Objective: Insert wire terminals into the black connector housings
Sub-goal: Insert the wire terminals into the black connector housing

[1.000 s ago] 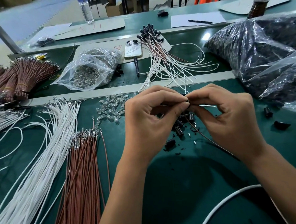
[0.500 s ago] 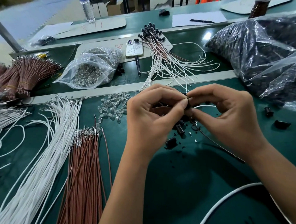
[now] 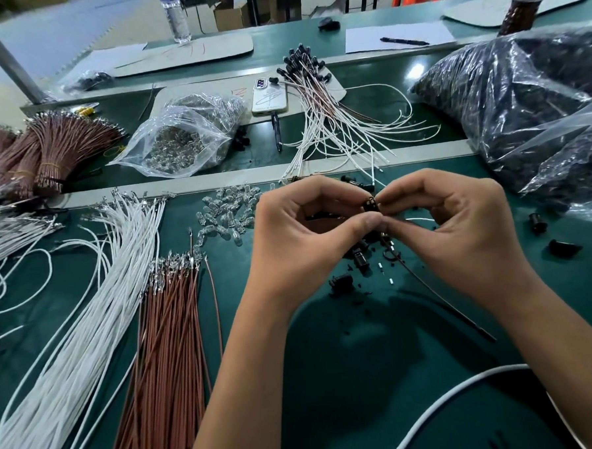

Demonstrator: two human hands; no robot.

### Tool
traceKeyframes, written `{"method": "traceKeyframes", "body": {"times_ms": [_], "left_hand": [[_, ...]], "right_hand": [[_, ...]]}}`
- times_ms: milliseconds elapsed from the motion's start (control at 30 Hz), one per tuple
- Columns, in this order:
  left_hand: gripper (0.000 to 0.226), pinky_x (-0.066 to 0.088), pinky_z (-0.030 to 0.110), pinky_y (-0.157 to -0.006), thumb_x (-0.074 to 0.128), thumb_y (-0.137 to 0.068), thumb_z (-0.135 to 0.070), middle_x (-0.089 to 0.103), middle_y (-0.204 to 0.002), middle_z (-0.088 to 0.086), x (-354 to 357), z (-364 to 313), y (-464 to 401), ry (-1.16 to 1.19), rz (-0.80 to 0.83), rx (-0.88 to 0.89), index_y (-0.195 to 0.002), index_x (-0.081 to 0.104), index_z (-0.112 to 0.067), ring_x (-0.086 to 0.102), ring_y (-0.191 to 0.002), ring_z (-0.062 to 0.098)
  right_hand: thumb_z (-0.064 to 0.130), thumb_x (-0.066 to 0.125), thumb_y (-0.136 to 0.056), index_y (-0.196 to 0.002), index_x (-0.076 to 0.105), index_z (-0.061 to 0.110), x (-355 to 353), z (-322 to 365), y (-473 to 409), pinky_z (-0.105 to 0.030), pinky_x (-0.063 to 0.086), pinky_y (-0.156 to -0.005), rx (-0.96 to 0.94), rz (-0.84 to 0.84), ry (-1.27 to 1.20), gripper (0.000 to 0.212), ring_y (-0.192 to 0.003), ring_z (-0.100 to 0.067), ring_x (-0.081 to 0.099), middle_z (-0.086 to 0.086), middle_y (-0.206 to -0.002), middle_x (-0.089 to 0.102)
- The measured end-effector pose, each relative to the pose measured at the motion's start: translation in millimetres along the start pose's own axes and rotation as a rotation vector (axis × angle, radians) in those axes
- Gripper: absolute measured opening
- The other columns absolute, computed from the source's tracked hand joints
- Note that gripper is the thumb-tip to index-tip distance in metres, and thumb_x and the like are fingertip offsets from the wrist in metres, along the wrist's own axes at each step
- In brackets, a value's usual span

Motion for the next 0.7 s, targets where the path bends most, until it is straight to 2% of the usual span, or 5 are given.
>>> {"method": "traceKeyframes", "body": {"times_ms": [233,367,500,567,700], "left_hand": [[0.027,0.059,0.03,-0.072,0.088,-0.07,-0.001,0.076,-0.083,0.01,-0.1,4.0,-1.2,-0.006,-0.001,-0.031,-0.093,0.074,0.0,0.073,-0.077,0.02],[0.027,0.059,0.029,-0.072,0.089,-0.07,-0.002,0.076,-0.083,0.01,-0.8,5.2,-1.6,-0.02,-0.007,-0.038,-0.093,0.074,0.001,0.073,-0.076,0.019],[0.023,0.062,0.037,-0.072,0.089,-0.072,-0.004,0.076,-0.082,0.011,-0.4,4.6,-1.8,-0.084,0.004,-0.019,-0.09,0.075,0.001,0.074,-0.076,0.028],[0.021,0.062,0.036,-0.071,0.089,-0.072,-0.003,0.076,-0.081,0.011,0.0,3.9,-2.1,-0.097,-0.005,-0.002,-0.088,0.076,0.002,0.074,-0.074,0.028],[0.02,0.059,0.034,-0.071,0.088,-0.071,0.0,0.074,-0.082,0.013,1.6,0.7,-3.1,-0.093,-0.012,0.058,-0.086,0.076,0.002,0.072,-0.074,0.026]], "right_hand": [[0.011,0.089,-0.079,-0.096,0.075,0.016,0.5,1.6,0.4,-0.013,0.055,-0.079,-0.022,-0.003,0.001,0.023,-0.084,-0.002,0.076,0.012,-0.094,0.078],[0.016,0.087,-0.081,-0.097,0.075,0.015,0.4,1.9,0.2,-0.017,0.057,-0.08,-0.022,-0.009,-0.013,0.021,-0.085,-0.006,0.076,0.01,-0.087,0.078],[0.022,0.083,-0.081,-0.097,0.075,0.012,0.7,4.2,0.4,-0.019,0.058,-0.08,-0.029,-0.016,-0.009,0.02,-0.085,-0.006,0.077,0.009,-0.092,0.078],[0.025,0.081,-0.082,-0.097,0.076,0.009,1.4,5.4,0.9,-0.022,0.06,-0.08,-0.029,-0.016,-0.004,0.023,-0.084,-0.007,0.077,0.007,-0.091,0.078],[0.018,0.083,-0.083,-0.098,0.076,0.006,0.3,5.7,1.4,-0.026,0.062,-0.08,-0.034,-0.026,0.014,0.02,-0.085,-0.008,0.077,0.006,-0.091,0.078]]}}
Point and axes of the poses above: each hand's wrist, its own y-axis away from the middle knuckle, its own x-axis out of the palm, z = x × y, the point moved 6 cm from there along -y, towards the middle knuckle
